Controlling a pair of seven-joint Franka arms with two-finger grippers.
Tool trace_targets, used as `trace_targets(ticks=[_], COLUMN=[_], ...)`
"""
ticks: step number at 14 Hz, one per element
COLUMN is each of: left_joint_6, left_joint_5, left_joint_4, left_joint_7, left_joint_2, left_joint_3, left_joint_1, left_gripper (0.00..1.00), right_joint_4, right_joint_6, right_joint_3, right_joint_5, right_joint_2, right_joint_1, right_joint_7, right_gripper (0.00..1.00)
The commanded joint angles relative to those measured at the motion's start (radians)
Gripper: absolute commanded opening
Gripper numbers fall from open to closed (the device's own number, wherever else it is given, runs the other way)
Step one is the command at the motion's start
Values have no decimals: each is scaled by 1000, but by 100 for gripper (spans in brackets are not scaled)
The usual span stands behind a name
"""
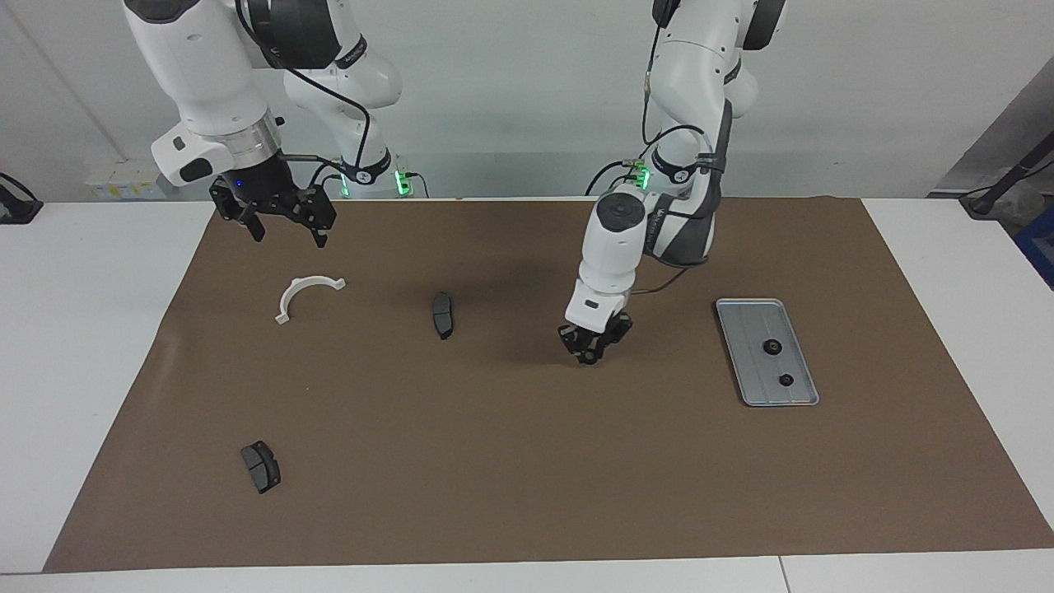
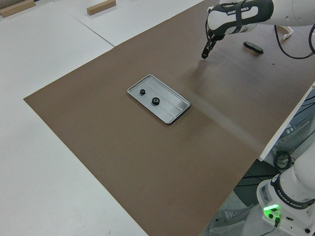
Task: Pick bearing gear from pile to tray
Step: 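Carry the third bearing with the left gripper over the tray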
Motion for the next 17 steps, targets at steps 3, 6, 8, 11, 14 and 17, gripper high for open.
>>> trace_targets(ticks=[3,6,8,11,14,17], left_joint_6=[-118,-152,-198,-261,-272,-273], left_joint_5=[11,-10,-15,-35,-35,-35], left_joint_4=[18,11,7,1,-12,-12], left_joint_7=[254,442,587,796,914,919], left_joint_2=[-31,-37,-52,-66,-65,-65], left_joint_3=[-18,-18,-18,-18,-16,-16], left_joint_1=[167,253,318,407,456,456], left_gripper=[0,0,0,0,0,34], right_joint_4=[-16,-16,-16,-16,-16,-16], right_joint_6=[-2,-2,-2,-2,-2,-2], right_joint_3=[2,2,2,2,2,2], right_joint_5=[18,18,18,18,18,18], right_joint_2=[-19,-19,-19,-19,-19,-19], right_joint_1=[-8,-8,-8,-8,-8,-8], right_joint_7=[-26,-26,-26,-26,-26,-26], right_gripper=[100,100,100,100,100,100])
